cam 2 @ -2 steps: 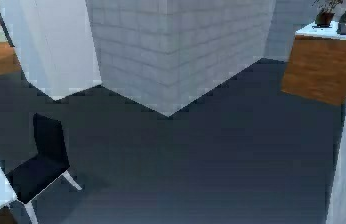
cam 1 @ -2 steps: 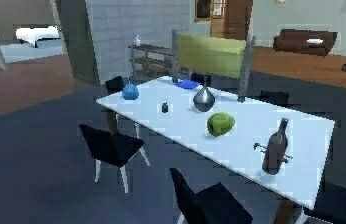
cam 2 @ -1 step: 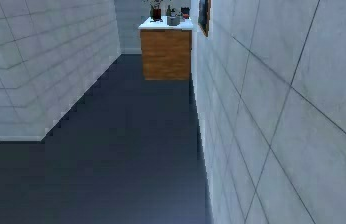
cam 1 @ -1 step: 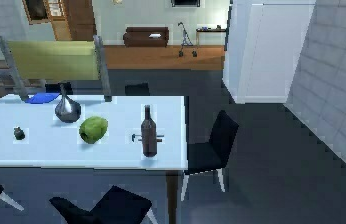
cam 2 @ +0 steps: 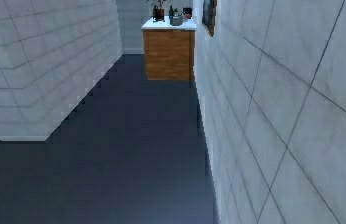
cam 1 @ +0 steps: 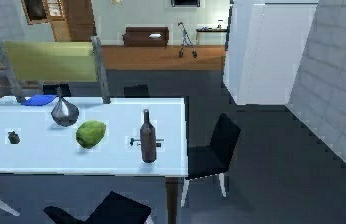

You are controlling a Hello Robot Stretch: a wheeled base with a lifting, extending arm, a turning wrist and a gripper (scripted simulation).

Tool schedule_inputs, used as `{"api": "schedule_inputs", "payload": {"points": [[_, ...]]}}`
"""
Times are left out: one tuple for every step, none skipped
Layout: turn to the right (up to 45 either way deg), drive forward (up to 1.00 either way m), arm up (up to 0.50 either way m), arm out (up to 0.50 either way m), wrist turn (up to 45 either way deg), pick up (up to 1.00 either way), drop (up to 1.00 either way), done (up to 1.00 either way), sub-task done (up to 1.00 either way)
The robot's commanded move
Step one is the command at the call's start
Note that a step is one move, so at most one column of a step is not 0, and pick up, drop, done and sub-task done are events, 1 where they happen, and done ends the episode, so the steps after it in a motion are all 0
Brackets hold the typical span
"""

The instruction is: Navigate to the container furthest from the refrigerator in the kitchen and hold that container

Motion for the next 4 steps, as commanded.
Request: {"api": "schedule_inputs", "payload": {"points": [[-45.0, 0.00, 0.00, 0.00, 0.0, 0.00, 0.00, 0.00, 0.00], [-39.0, 0.00, 0.00, 0.00, 0.0, 0.00, 0.00, 0.00, 0.00], [0.0, 1.00, 0.00, 0.00, 0.0, 0.00, 0.00, 0.00, 0.00], [-3.0, 0.00, 0.00, 0.00, 0.0, 0.00, 0.00, 0.00, 0.00]]}}
